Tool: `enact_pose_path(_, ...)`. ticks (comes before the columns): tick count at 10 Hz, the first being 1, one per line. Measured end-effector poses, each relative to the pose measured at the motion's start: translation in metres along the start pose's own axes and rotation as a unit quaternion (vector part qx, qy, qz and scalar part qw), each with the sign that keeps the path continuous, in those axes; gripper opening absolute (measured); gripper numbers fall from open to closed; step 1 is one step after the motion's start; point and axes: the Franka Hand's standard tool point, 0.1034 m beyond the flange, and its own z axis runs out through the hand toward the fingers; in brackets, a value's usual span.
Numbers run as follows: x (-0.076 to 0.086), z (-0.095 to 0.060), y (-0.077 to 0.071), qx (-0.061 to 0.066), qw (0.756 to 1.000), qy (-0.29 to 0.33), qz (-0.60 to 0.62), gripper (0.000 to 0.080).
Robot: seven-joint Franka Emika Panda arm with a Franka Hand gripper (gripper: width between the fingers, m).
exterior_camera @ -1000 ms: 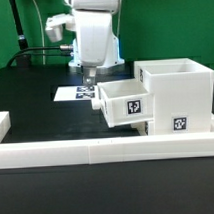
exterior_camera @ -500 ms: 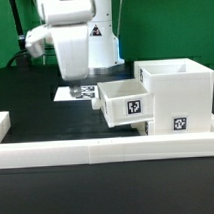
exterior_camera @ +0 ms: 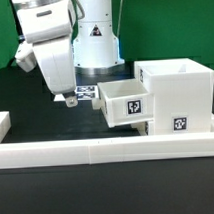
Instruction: Assemble drawer
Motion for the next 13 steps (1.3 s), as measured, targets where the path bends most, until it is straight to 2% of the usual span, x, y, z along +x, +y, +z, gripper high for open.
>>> enact_pose_path(2, 0.021, 0.004, 0.002, 0.000, 1.000, 0.001, 0.022, 0.0649)
enact_pose_path(6, 0.043, 0.006, 0.006, -0.001, 0.999, 0.004, 0.039, 0.0649)
enact_pose_path(13, 0.052, 0.012, 0.012, -0.014, 0.987, -0.026, 0.160, 0.0649)
